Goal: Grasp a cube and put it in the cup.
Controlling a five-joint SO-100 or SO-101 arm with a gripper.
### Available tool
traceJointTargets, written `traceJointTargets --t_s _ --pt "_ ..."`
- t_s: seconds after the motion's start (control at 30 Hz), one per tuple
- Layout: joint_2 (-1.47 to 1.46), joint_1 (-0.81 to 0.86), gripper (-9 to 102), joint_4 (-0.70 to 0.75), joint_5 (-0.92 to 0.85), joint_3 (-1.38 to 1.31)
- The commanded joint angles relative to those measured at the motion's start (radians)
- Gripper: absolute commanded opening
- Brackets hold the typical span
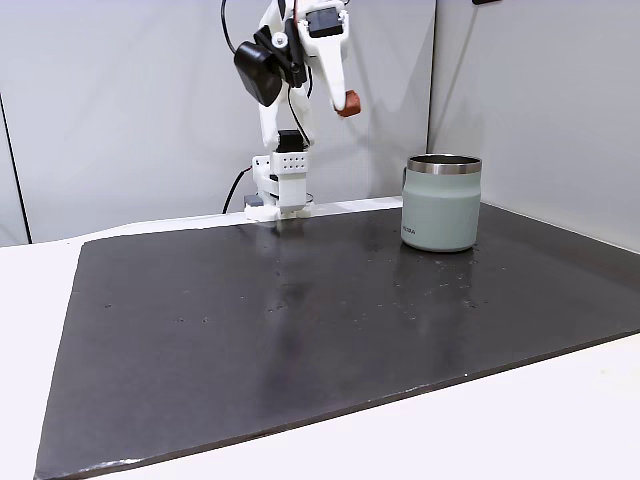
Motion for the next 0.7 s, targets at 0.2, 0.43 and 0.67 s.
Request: traceJointTargets --t_s 0.2,0.43,0.67 --pt "-0.12 -0.206 0 -0.021 -0.06 -0.158" --pt "-0.212 -0.434 0 -0.026 -0.156 -0.17" --pt "-0.244 -0.563 0 0.002 -0.232 -0.169"
